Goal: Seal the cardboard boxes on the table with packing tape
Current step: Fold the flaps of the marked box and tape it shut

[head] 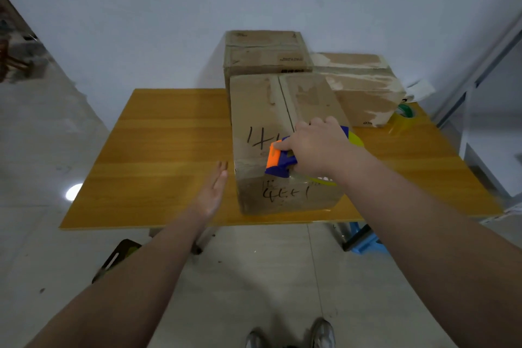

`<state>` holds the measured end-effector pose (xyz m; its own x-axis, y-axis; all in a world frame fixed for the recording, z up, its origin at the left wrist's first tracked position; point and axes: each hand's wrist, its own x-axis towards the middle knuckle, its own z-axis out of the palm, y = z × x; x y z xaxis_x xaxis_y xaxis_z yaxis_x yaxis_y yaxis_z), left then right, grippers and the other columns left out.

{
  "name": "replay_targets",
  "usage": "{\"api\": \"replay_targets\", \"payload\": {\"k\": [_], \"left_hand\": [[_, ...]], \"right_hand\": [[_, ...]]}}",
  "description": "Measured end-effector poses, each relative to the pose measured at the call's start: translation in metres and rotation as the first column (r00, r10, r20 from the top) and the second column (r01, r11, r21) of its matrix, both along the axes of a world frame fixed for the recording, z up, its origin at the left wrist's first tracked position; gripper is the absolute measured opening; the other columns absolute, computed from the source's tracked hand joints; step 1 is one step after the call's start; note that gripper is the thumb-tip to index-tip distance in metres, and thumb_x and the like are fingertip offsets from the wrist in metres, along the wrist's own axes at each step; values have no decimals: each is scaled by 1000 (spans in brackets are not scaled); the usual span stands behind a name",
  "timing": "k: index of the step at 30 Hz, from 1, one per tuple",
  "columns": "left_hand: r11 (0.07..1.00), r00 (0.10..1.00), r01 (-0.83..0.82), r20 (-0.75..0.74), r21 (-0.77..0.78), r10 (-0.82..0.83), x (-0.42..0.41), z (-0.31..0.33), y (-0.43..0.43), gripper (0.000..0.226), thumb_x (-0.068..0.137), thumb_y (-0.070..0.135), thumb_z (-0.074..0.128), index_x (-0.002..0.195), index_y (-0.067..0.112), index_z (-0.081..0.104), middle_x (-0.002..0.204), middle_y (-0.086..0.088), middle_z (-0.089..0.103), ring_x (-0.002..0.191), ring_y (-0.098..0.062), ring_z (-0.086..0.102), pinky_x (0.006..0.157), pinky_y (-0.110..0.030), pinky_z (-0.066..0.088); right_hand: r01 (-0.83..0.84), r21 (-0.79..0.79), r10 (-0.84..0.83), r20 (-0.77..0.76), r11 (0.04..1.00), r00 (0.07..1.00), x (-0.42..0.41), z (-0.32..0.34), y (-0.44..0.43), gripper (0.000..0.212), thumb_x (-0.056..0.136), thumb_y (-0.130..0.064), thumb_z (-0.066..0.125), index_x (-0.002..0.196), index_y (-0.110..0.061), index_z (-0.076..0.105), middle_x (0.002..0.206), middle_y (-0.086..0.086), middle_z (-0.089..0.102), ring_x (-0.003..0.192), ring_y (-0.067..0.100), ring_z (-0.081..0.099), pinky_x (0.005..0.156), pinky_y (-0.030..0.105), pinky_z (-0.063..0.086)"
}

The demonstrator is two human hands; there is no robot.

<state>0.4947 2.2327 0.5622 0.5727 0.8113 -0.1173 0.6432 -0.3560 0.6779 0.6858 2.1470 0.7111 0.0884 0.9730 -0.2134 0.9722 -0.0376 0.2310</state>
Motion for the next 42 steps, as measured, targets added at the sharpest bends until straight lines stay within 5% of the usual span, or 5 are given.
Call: {"api": "replay_targets", "payload": {"k": [2,5,23,31,42], "left_hand": [[991,982,107,146,78,-117,-3,5,15,56,102,24,35,149,35,7,153,19,-1,142,-4,2,110,-24,9],[924,951,308,-97,225,-293,-2,16,26,75,96,13,47,145,38,-4,152,15,-11,139,-3,-3,113,-30,3],[686,825,476,-550,550,-132,24,24,30,105,76,59,62,151,19,-1,156,4,-7,145,-16,-3,114,-35,-6],[574,831,542,-494,614,-257,21,30,24,56,101,42,18,149,18,4,157,-1,7,145,-13,3,111,-23,-10],[795,927,210,-375,569,23,40,19,-32,82,94,50,41,150,14,-7,159,-2,-7,145,-14,-6,114,-29,-9]], "right_hand": [[4,-17,-4,-15,1000,1000,1,3,2,39,89,-36,60,126,-44,49,99,1,42,93,23,41,81,41,30],[-3,-21,3,-5,1000,1000,1,3,3,38,88,-34,61,124,-43,50,97,0,42,88,21,35,79,40,29],[3,-45,-3,5,999,1000,0,3,10,38,89,-31,59,124,-43,51,98,0,44,90,22,39,78,41,28],[-35,-14,35,10,999,999,5,-2,8,38,89,-35,60,125,-42,51,96,-1,43,86,20,37,75,39,28],[-201,-130,215,101,971,971,18,7,11,71,79,-70,54,140,-42,33,97,-1,41,80,17,42,61,33,41]]}}
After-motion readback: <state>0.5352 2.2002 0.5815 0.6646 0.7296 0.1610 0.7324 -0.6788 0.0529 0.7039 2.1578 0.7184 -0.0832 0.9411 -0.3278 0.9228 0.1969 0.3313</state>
